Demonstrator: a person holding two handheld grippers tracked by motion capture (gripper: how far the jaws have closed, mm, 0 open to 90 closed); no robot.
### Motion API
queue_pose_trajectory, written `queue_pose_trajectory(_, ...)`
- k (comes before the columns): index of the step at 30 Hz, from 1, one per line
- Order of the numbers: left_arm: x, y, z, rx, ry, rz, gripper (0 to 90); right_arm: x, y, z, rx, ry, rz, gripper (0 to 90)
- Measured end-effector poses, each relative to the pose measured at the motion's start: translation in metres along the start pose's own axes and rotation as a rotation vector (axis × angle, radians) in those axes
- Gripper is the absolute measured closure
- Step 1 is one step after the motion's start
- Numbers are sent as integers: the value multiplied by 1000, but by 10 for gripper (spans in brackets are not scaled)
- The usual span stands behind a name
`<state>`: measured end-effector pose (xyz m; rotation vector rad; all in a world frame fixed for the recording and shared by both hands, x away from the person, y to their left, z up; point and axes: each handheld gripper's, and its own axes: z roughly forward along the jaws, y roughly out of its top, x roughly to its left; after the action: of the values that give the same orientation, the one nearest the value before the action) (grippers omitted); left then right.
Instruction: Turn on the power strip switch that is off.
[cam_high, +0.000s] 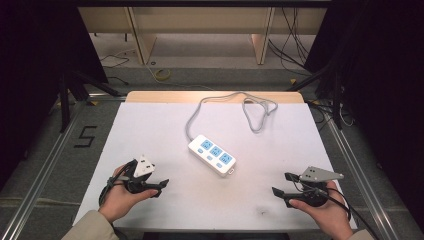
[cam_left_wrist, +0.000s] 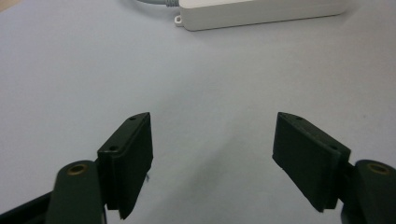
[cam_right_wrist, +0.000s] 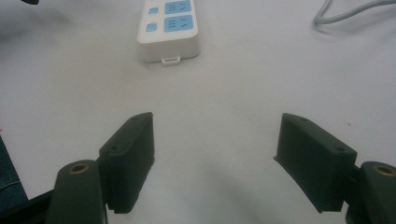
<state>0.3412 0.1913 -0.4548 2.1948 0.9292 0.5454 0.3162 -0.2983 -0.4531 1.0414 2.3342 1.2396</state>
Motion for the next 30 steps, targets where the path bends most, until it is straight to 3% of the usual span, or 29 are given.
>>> queue_pose_trajectory(7, 3, 1, 1, 24, 0, -13, 420, 0, 1, 2, 3, -3, -4, 283)
queue_pose_trajectory(9, 4, 1, 1, 43, 5, -8, 593, -1, 1, 2, 3, -2, -5, 283)
queue_pose_trajectory(10, 5, 2, 0, 57, 6, 4, 593, -1, 2, 3, 3, -3, -4, 283)
queue_pose_trajectory(12, 4, 4, 1, 70, -3, 9, 767, -1, 2, 3, 2, -3, -7, 283)
queue_pose_trajectory(15, 1, 9, 2, 99, -18, 25, 895, -1, 2, 4, 5, -4, -5, 283)
queue_pose_trajectory(30, 3, 30, 16, 84, -72, -34, 897, -2, 3, 8, 13, -3, -8, 284)
